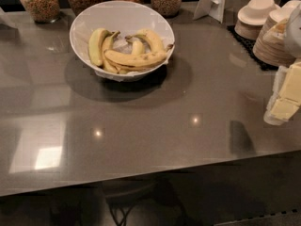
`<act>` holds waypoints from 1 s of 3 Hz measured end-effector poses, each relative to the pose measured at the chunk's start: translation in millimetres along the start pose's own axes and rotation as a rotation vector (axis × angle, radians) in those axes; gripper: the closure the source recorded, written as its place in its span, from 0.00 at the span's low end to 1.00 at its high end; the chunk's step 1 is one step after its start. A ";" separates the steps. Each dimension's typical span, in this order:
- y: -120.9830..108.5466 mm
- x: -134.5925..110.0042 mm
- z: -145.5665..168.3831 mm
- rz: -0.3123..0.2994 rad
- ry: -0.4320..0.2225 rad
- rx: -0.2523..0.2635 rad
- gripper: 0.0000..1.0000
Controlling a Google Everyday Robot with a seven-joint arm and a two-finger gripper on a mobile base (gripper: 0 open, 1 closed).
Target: Pick banana from white bowl
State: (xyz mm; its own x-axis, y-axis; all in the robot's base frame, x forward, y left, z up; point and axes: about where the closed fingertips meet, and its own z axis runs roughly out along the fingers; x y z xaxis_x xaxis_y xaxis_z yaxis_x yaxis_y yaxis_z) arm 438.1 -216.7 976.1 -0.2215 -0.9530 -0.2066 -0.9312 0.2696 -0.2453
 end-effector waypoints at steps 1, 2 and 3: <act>-0.1 -0.3 0.0 -0.001 -0.001 0.000 0.00; -9.6 -28.0 0.7 -0.063 -0.069 0.017 0.00; -20.8 -56.6 3.1 -0.122 -0.141 0.030 0.00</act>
Offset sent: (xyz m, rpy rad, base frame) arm 0.0337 0.0535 0.0125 0.0973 -0.0779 0.1676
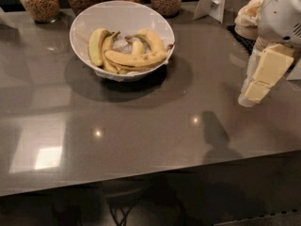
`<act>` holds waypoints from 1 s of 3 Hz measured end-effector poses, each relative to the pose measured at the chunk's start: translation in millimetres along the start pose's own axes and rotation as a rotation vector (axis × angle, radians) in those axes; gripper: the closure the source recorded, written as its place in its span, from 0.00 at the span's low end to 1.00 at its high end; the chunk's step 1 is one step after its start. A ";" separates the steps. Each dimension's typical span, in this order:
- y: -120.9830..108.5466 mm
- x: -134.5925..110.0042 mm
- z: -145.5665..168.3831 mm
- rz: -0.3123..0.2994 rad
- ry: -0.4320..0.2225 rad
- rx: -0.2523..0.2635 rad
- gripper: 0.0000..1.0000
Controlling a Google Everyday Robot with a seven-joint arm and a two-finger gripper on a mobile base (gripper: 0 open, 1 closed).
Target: Pick banana from white bowl
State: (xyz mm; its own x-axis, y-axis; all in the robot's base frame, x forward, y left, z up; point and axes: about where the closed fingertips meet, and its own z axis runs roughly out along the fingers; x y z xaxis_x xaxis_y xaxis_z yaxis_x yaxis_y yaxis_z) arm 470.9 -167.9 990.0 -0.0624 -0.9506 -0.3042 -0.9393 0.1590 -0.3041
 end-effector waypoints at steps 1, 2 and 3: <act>-17.0 -32.2 12.5 -0.076 -0.081 0.018 0.00; -37.9 -62.0 34.9 -0.135 -0.148 0.020 0.00; -57.7 -85.5 57.8 -0.156 -0.206 0.009 0.00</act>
Offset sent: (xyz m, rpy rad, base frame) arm 0.0859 0.0951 -0.0107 0.1414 -0.0999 0.2433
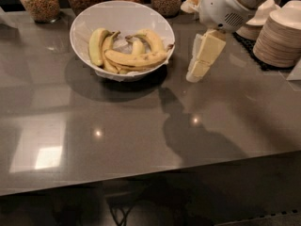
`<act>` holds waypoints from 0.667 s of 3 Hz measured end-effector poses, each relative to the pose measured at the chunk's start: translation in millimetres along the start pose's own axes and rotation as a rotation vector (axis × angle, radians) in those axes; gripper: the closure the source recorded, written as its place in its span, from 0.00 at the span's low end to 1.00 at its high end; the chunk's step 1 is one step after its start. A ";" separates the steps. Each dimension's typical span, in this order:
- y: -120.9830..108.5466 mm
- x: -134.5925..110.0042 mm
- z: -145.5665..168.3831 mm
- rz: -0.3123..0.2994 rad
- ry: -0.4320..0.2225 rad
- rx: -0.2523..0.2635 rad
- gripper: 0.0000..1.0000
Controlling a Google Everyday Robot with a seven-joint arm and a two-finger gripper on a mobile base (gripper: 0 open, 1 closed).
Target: Pick banana from white bowl
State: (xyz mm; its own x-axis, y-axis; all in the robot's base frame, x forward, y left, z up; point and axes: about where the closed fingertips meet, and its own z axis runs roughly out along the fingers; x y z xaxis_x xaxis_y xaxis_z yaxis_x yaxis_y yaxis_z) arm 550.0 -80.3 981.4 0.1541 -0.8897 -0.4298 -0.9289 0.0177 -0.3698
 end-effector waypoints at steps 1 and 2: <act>-23.7 -29.3 30.6 -0.034 -0.048 -0.021 0.00; -25.9 -31.5 37.5 -0.034 -0.062 -0.036 0.00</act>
Offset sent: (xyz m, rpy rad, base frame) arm 0.0205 0.0272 -0.0030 0.0212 0.0014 0.0360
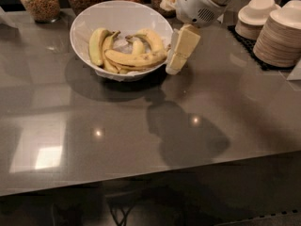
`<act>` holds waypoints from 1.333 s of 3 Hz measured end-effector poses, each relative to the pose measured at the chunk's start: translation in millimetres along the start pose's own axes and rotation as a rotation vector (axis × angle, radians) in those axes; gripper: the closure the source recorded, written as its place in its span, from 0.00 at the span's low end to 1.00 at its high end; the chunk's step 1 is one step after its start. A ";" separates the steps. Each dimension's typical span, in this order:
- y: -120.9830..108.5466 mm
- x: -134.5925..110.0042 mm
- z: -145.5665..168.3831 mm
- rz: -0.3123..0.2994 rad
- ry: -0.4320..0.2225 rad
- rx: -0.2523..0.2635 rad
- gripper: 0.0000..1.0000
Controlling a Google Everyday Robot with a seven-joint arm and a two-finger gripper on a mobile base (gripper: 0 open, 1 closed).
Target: Pick banana from white bowl
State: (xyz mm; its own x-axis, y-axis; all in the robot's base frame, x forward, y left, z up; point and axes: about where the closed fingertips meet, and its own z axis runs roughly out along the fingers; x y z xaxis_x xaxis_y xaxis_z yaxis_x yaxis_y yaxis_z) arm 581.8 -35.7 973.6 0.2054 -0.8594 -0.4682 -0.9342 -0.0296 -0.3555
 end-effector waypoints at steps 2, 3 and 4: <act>-21.3 -9.4 44.8 0.043 -0.068 -0.121 0.00; -20.9 -10.6 65.5 0.073 -0.101 -0.185 0.19; -15.7 -13.5 80.5 0.091 -0.128 -0.242 0.43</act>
Offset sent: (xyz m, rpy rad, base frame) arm 0.0487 0.0483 -0.0373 0.0850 0.2156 0.0725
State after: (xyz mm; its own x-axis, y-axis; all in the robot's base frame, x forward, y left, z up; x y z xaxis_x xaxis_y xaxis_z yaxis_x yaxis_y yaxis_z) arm 617.1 17.5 920.4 0.1385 -0.7934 -0.5928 -0.9898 -0.0899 -0.1110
